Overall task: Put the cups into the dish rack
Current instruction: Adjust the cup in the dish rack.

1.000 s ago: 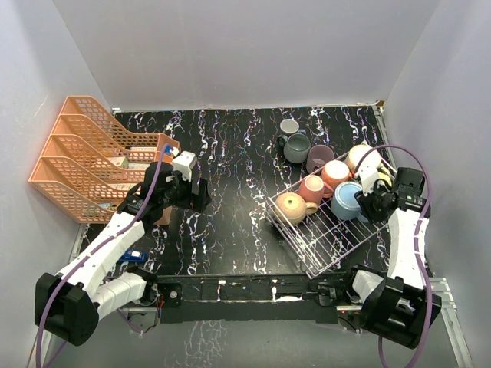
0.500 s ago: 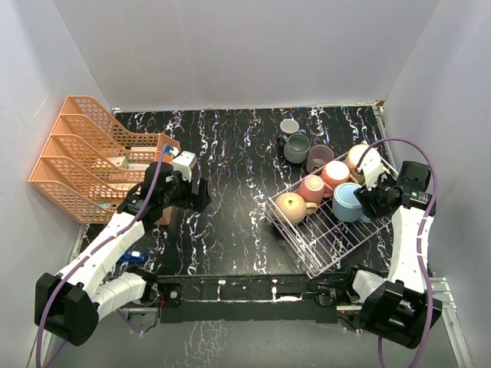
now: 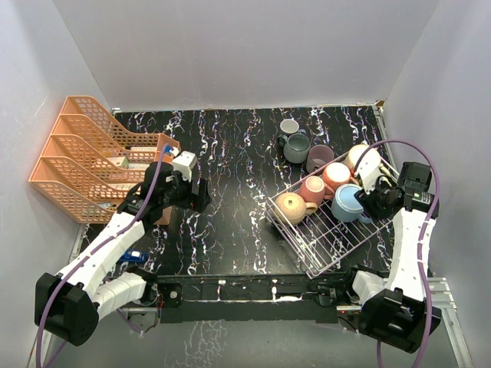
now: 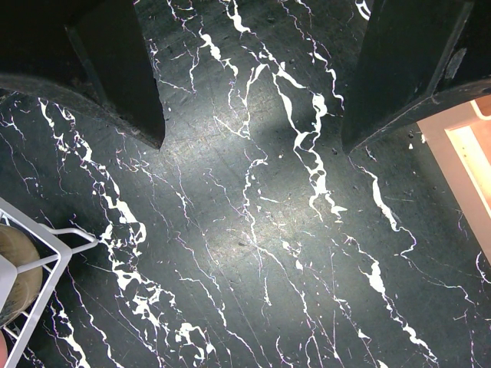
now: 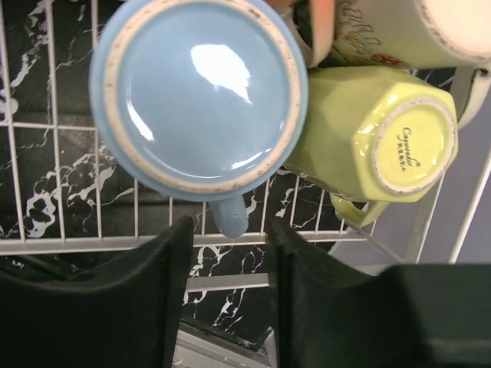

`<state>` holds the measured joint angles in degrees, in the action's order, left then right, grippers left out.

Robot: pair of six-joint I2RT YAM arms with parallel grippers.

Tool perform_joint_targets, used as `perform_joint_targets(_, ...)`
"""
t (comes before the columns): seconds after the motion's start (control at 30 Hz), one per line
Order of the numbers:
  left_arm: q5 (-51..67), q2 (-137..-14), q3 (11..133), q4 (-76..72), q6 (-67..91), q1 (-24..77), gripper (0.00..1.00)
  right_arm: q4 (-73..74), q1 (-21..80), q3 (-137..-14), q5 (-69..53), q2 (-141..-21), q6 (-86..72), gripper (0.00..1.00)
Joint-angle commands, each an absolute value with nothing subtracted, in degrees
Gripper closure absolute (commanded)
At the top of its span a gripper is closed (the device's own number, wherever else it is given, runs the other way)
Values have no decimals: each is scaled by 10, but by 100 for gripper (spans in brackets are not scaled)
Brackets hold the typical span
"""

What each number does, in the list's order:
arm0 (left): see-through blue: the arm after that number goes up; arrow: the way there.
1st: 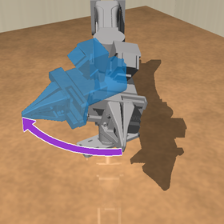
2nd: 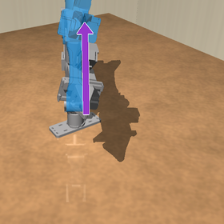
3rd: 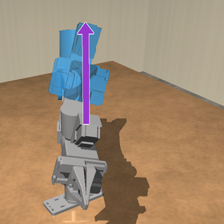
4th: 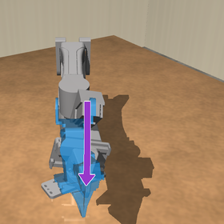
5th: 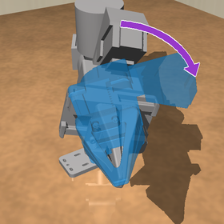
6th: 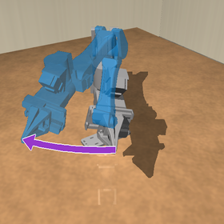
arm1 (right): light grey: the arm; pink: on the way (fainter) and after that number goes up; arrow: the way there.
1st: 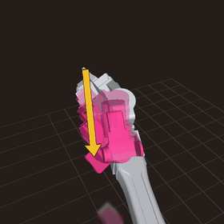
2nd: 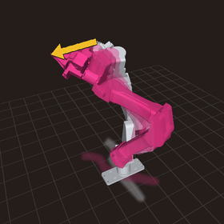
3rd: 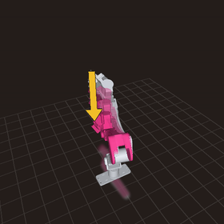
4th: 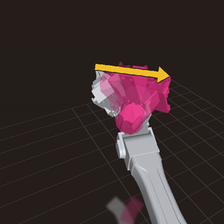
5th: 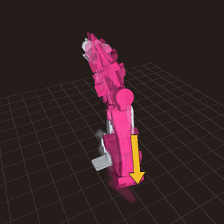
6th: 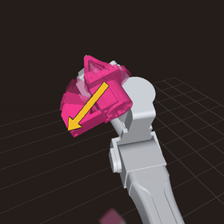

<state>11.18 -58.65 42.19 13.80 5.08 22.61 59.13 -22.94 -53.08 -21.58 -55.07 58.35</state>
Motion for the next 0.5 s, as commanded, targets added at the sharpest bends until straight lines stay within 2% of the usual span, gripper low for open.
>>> perform_joint_targets(0.0, 122, -572, 420, 142, 45, 222, 5, 662, -228, -562, -251, -523, 643, 63)
perform_joint_targets(0.1, 124, -571, 420, 142, 44, 223, 5, 675, -228, -545, -225, -522, 665, 83)
perform_joint_targets(0.17, 126, -570, 420, 142, 44, 222, 5, 673, -228, -527, -203, -528, 673, 91)
perform_joint_targets(0.47, 126, -569, 420, 142, 44, 222, 5, 607, -228, -518, -188, -599, 632, 92)
